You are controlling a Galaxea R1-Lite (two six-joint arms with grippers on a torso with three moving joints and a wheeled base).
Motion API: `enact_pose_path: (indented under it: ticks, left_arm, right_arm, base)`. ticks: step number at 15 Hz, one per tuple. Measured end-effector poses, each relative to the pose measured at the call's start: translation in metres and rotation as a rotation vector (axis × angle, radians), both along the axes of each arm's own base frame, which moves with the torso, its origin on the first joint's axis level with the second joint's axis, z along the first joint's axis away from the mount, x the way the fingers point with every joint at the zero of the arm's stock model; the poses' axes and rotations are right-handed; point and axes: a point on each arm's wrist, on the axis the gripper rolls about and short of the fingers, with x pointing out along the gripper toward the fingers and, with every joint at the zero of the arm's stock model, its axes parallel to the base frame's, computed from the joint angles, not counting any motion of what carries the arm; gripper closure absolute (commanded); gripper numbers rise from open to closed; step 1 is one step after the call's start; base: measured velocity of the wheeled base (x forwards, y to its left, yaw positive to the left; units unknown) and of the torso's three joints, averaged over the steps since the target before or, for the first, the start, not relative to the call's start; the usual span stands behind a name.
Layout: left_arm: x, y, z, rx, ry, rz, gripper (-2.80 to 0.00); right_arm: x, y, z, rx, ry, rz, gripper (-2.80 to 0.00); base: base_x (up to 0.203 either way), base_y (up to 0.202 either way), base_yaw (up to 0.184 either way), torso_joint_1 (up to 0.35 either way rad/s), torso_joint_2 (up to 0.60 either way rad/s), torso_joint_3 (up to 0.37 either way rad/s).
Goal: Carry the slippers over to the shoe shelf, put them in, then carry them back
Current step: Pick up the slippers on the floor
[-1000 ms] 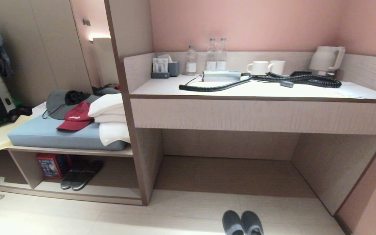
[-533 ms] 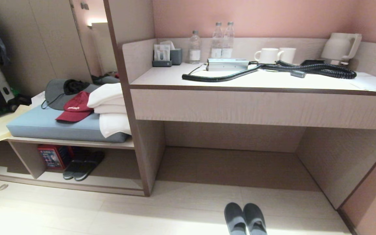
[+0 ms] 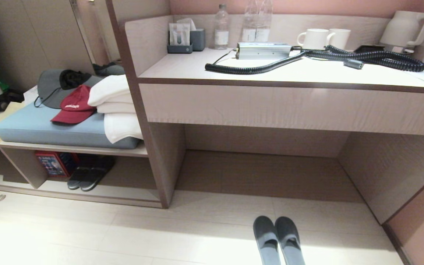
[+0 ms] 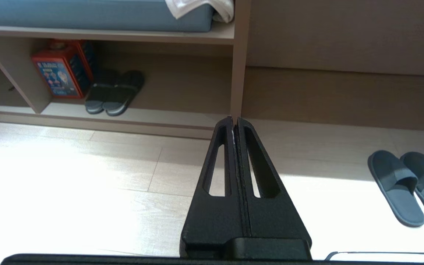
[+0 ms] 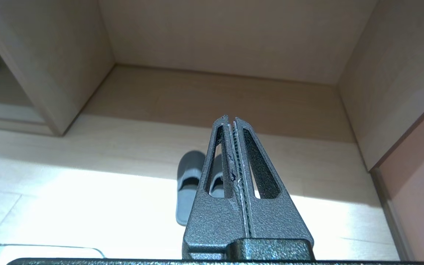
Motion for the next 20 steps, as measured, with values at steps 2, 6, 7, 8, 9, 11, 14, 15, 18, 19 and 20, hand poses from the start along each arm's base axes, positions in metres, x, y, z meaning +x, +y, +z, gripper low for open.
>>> enact_pose_path:
  ticks: [2, 6, 7, 8, 9, 11, 14, 15, 18, 19, 20]
  left_arm:
    - [0.0000, 0.0000, -0.0001, 0.000, 0.000, 0.000, 0.00]
    - [0.0000, 0.0000, 0.0000, 0.000, 0.000, 0.000, 0.00]
    - [0.0000, 0.0000, 0.0000, 0.000, 0.000, 0.000, 0.00]
    - [0.0000, 0.0000, 0.0000, 0.000, 0.000, 0.000, 0.00]
    - [0.0000, 0.0000, -0.0001, 0.000, 0.001, 0.000, 0.00]
    - [0.0000, 0.0000, 0.0000, 0.000, 0.000, 0.000, 0.00]
    - [0.0000, 0.0000, 0.0000, 0.001, 0.000, 0.001, 0.00]
    - [0.0000, 0.0000, 0.0000, 0.001, 0.000, 0.001, 0.00]
    - [0.0000, 0.0000, 0.0000, 0.002, 0.000, 0.000, 0.00]
    - [0.0000, 0.0000, 0.0000, 0.001, 0.000, 0.000, 0.00]
    - [0.0000, 0.0000, 0.0000, 0.001, 0.000, 0.001, 0.00]
  right_arm:
    - [0.0000, 0.0000, 0.0000, -0.001, 0.000, 0.000, 0.00]
    - [0.0000, 0.0000, 0.0000, -0.002, 0.000, 0.000, 0.00]
    - [0.0000, 0.0000, -0.0001, -0.002, 0.001, 0.000, 0.00]
    - [0.0000, 0.0000, -0.0001, -0.001, 0.001, 0.000, 0.00]
    - [0.0000, 0.0000, -0.0001, -0.002, 0.001, 0.000, 0.00]
    - [0.0000, 0.0000, -0.0001, -0.002, 0.001, 0.000, 0.00]
    - [0.0000, 0.0000, -0.0001, -0.001, 0.001, 0.000, 0.00]
    - [0.0000, 0.0000, -0.0001, -0.002, 0.001, 0.000, 0.00]
    - [0.0000, 0.0000, 0.0000, -0.002, 0.000, 0.000, 0.00]
    - [0.0000, 0.0000, 0.0000, -0.002, 0.000, 0.000, 0.00]
    - [0.0000, 0.0000, 0.0000, -0.002, 0.000, 0.000, 0.00]
  base:
    - [0.000, 0.000, 0.000, 0.003, 0.00, -0.197]
    - [0.000, 0.000, 0.000, 0.005, 0.00, -0.197]
    - [0.000, 0.000, 0.000, 0.007, 0.01, -0.194]
    - [0.000, 0.000, 0.000, 0.006, 0.00, -0.198]
    - [0.000, 0.000, 0.000, 0.008, 0.00, -0.192]
    - [0.000, 0.000, 0.000, 0.003, 0.00, -0.199]
    - [0.000, 0.000, 0.000, 0.002, 0.00, -0.195]
    - [0.000, 0.000, 0.000, 0.002, 0.00, -0.193]
    - [0.000, 0.000, 0.000, 0.002, 0.00, -0.200]
    - [0.000, 0.000, 0.000, -0.002, 0.00, -0.194]
    - [0.000, 0.000, 0.000, 0.002, 0.01, -0.204]
